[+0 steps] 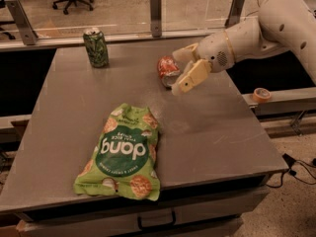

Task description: Knock coke can over

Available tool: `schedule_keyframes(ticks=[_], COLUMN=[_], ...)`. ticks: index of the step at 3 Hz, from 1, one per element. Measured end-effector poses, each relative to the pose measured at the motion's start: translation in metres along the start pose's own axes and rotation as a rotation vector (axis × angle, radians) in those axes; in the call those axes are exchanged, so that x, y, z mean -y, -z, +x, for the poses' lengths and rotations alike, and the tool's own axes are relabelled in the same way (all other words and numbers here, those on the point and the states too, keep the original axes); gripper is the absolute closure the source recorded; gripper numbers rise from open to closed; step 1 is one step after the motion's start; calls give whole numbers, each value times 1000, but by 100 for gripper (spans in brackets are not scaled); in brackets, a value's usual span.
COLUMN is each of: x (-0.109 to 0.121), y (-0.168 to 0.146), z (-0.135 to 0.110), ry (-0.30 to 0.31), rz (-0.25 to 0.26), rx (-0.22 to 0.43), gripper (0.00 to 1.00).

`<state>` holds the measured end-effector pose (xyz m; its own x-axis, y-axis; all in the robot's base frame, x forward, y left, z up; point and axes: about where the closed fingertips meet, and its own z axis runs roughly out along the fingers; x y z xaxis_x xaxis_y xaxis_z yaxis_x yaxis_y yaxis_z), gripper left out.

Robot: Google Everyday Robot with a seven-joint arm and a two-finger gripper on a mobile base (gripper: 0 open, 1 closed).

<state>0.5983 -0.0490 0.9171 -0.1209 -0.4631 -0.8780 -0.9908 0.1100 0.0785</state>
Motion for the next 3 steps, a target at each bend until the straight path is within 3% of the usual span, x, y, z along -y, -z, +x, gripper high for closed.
schedule_keyframes(ticks=[1,2,3], x=[-31,-38,-11], y=[-10,-5,25], z=[-25,-33,-24], ry=[38,53,49], rz=[-68,-57,53], rx=[27,29,2], gripper=[0,0,0])
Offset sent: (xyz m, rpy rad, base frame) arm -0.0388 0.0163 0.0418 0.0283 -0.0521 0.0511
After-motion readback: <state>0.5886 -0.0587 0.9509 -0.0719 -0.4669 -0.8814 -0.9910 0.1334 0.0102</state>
